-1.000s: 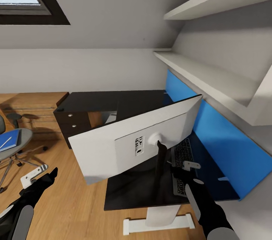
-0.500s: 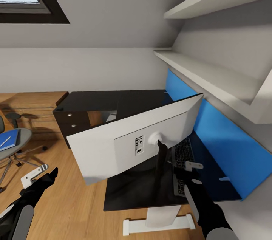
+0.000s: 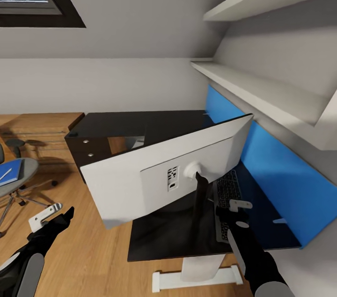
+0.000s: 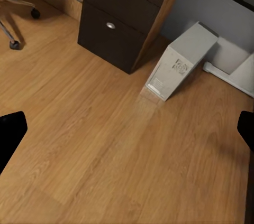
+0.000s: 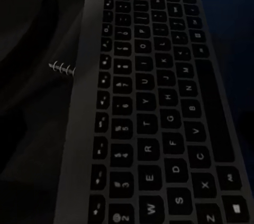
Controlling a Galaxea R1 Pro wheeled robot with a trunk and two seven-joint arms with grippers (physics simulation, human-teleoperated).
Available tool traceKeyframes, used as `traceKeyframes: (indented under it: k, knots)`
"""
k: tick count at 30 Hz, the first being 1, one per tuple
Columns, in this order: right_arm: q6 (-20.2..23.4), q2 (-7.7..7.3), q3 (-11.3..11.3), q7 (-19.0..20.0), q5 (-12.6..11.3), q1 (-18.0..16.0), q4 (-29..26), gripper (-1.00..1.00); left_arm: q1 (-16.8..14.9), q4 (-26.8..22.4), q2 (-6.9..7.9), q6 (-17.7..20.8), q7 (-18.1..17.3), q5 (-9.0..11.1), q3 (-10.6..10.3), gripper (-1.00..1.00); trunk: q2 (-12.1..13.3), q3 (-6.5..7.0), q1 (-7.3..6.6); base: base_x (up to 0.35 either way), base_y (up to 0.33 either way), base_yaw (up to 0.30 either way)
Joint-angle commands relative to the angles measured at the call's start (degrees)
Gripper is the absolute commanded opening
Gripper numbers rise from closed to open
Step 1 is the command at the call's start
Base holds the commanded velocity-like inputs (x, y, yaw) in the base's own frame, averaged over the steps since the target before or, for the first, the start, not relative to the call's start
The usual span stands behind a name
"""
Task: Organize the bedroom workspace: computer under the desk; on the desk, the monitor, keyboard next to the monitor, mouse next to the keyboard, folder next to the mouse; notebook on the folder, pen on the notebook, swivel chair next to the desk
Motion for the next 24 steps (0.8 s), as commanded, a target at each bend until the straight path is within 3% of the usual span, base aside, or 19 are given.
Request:
traceKeyframes:
  k: [1, 9, 18, 24]
  knots:
    - [0.39, 0.05, -0.09, -0.03, 0.29, -0.03, -0.1, 1.0, -0.03, -0.09, 0.02, 0.26, 0.43, 0.61, -0.04, 1.0, -0.49, -0.27, 0.24, 0.0, 0.0, 0.0]
    - [0.46, 0.05, 0.02, -0.03, 0.3, -0.05, -0.1, 1.0, -0.02, -0.09, 0.01, 0.27, 0.44, 0.61, -0.07, 1.0, -3.7, -1.71, 2.0, 0.0, 0.0, 0.0]
    - [0.49, 0.05, 1.81, -0.01, 0.21, -0.04, 0.06, 1.0, -0.05, -0.09, 0.02, 0.26, 0.45, 0.61, 0.0, 1.0, -7.31, -3.32, 3.97, 0.0, 0.0, 0.0]
    - [0.34, 0.02, 2.01, 0.32, -0.1, -0.03, 0.01, 1.0, -0.02, -0.09, -0.04, 0.26, 0.45, 0.61, 0.01, 1.0, -7.31, -3.32, 3.97, 0.0, 0.0, 0.0]
